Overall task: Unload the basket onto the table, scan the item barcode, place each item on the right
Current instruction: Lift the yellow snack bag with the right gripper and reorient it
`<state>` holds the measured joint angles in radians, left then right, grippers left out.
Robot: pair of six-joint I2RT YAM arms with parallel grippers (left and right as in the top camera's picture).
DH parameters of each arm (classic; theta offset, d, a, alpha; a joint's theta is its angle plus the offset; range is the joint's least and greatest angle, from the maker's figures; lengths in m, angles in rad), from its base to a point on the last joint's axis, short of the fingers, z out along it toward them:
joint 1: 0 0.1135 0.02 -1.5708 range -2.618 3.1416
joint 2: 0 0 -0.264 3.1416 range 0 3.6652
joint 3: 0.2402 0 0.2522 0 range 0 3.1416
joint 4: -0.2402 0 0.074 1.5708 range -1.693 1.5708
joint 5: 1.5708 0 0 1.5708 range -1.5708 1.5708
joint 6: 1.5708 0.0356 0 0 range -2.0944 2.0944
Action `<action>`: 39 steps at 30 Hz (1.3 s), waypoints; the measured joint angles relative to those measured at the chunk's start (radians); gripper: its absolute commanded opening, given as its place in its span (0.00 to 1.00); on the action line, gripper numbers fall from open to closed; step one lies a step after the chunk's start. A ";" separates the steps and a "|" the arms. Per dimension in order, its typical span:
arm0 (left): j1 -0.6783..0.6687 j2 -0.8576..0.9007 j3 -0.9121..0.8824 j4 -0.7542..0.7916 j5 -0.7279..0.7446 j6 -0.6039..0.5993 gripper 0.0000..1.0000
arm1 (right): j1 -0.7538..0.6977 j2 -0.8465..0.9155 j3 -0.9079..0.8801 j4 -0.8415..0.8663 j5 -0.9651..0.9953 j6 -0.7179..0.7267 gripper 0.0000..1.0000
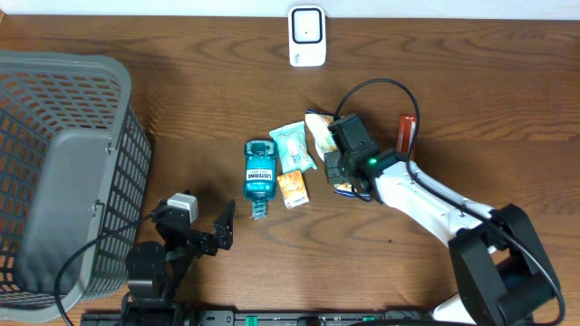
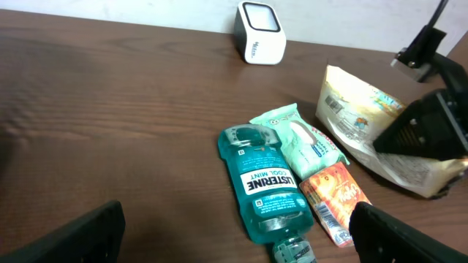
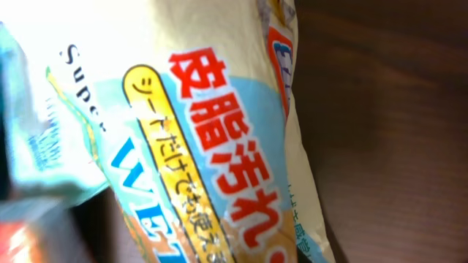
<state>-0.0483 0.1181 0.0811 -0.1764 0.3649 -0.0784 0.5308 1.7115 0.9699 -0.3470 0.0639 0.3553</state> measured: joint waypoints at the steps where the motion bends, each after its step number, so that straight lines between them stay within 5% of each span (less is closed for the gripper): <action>1: 0.000 0.000 0.000 0.000 0.000 0.000 0.98 | -0.004 -0.011 0.000 -0.014 -0.023 0.000 0.01; 16: 0.000 0.000 0.000 0.000 0.000 0.000 0.98 | -0.008 -0.204 0.000 -0.191 -0.279 -0.010 0.01; 30: 0.000 0.000 0.000 0.000 0.000 0.000 0.98 | -0.187 -0.233 0.000 -0.402 -0.808 -0.240 0.01; 39: 0.000 0.000 0.000 0.000 0.000 0.000 0.98 | -0.284 -0.233 0.000 -0.575 -0.890 -0.349 0.01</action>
<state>-0.0483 0.1181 0.0811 -0.1764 0.3649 -0.0784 0.2466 1.4784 0.9695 -0.9215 -0.8265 0.0067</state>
